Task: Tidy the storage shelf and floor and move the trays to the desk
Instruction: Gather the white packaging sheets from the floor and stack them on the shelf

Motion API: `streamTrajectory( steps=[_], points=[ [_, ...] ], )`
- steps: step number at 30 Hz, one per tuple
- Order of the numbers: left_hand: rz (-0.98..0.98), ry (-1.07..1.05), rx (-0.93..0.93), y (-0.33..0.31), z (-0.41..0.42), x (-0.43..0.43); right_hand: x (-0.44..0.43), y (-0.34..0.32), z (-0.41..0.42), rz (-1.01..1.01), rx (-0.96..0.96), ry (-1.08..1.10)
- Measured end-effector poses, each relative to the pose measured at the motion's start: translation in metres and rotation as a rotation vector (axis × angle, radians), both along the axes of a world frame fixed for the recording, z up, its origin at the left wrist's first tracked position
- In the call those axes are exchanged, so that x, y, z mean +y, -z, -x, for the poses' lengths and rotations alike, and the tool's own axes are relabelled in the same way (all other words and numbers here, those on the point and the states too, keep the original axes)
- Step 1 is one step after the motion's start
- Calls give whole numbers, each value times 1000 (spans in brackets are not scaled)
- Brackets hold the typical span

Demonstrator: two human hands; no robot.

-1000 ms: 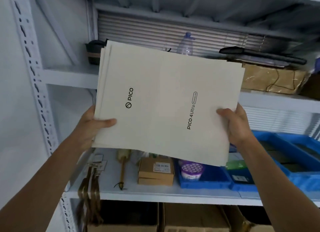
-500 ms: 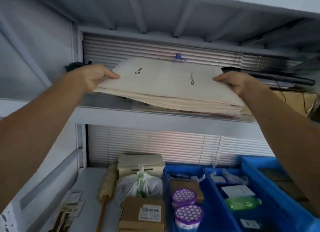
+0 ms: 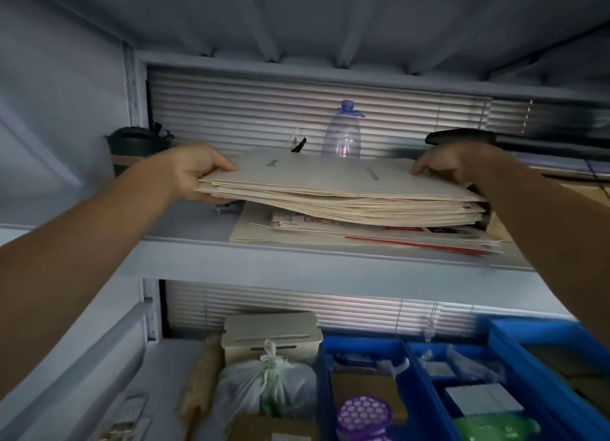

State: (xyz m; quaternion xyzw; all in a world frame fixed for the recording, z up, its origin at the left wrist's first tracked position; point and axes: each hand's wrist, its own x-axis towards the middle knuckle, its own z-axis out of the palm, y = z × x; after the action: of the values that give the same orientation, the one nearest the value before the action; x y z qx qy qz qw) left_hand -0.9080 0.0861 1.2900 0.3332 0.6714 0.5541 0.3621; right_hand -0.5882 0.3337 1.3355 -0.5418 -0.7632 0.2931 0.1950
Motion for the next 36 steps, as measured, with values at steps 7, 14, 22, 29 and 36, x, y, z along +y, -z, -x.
streamTrajectory(
  steps=[7, 14, 22, 29, 36],
  points=[
    [47, 35, -16, 17, -19, 17, -19, 28, -12, -166, -190, 6],
    [-56, 95, -20, 18, -28, 3, -79, 54, -55, -478, -108, -33],
    [-219, 55, -136, 19, -56, -4, -95, 95, -56, -651, 123, 235],
    [-197, -21, -48, 28, -61, -10, -94, 98, -49, -785, -25, 351],
    [-318, 97, 640, 28, -69, -37, -109, 108, -56, -938, -56, -38]
  ],
)
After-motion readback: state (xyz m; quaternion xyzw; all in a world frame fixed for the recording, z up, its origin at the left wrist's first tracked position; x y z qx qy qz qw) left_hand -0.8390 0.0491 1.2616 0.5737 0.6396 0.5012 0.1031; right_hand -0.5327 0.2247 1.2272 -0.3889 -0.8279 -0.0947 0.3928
